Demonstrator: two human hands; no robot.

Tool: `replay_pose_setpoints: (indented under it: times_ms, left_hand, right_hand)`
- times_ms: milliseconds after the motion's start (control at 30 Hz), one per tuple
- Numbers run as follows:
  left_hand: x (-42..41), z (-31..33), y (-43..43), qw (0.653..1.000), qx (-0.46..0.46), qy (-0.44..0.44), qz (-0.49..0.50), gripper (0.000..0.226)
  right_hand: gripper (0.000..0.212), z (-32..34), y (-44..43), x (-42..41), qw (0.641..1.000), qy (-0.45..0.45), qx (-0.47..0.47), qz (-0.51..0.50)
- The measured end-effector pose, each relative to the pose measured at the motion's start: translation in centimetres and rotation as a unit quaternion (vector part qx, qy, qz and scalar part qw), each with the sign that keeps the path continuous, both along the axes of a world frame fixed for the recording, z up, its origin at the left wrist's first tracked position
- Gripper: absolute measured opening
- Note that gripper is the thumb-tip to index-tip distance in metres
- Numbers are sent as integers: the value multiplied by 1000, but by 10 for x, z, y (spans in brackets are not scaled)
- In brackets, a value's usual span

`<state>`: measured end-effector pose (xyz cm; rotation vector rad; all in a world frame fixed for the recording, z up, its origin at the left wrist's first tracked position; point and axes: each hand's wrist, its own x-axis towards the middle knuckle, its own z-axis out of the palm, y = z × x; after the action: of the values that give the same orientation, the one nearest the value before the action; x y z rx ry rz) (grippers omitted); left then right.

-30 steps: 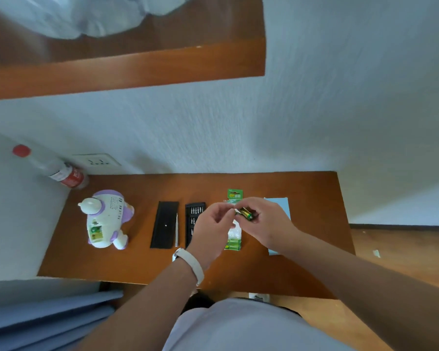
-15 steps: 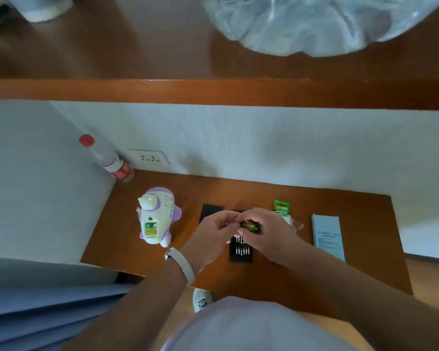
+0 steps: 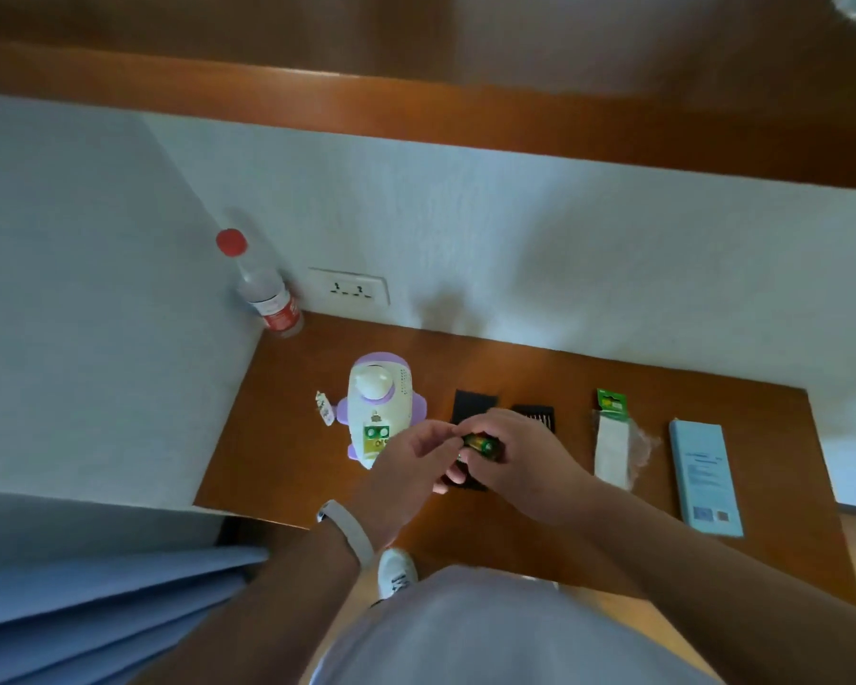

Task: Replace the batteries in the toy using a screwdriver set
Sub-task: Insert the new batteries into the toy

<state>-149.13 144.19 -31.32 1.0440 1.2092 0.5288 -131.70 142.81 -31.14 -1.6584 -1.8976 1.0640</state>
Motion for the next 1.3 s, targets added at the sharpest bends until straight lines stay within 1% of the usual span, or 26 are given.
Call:
replay_pose_setpoints:
  times_ms: [100, 133, 200, 267, 400, 467, 533, 633, 767, 867, 1000, 1200, 1300]
  left_hand:
    - [-19, -4, -1, 999, -1, -27, 21, 13]
    - [-26, -4, -1, 999, -3, -37, 28, 13]
    - [-40, -7, -1, 998, -9, -53, 37, 13]
    - [-55, -9, -1, 998, -12, -56, 35, 13]
    - [-80, -12, -1, 997, -19, -67, 35, 15]
    - [-89, -12, -1, 998, -7, -60, 36, 16]
    - [-96, -11, -2, 998, 6, -56, 37, 15]
    - [-104, -9, -1, 998, 18, -47, 44, 13]
    - [-112, -9, 1, 997, 38, -21, 58, 9]
    - [-117, -10, -1, 996, 53, -9, 74, 9]
    - [-123, -9, 0, 994, 45, -25, 97, 10]
    - [-119, -11, -2, 995, 26, -48, 78, 12]
    - [-114, -13, -2, 995, 6, -63, 77, 14]
  right_hand:
    - [27, 1, 0, -23, 1000, 9, 3, -16]
    - [26, 2, 0, -31, 1000, 12, 5, -21]
    - [17, 1, 0, -46, 999, 15, 4, -33]
    - [15, -2, -2, -61, 998, 20, 9, -52]
    - [23, -3, -6, -87, 994, 46, 9, -99]
    - [32, -1, -7, -99, 993, 60, 13, -101]
    - [33, 0, -8, -107, 990, 73, 10, -117]
    - [24, -5, -10, -111, 985, 85, -4, -148]
    - [31, -6, -8, -111, 986, 64, -3, -153]
    - [29, -8, -9, -109, 986, 61, -2, -153]
    - [21, -10, -11, -108, 986, 62, -21, -155]
    - [28, -7, -13, -111, 988, 55, -21, -144]
    - [19, -6, -14, -107, 984, 74, -35, -156]
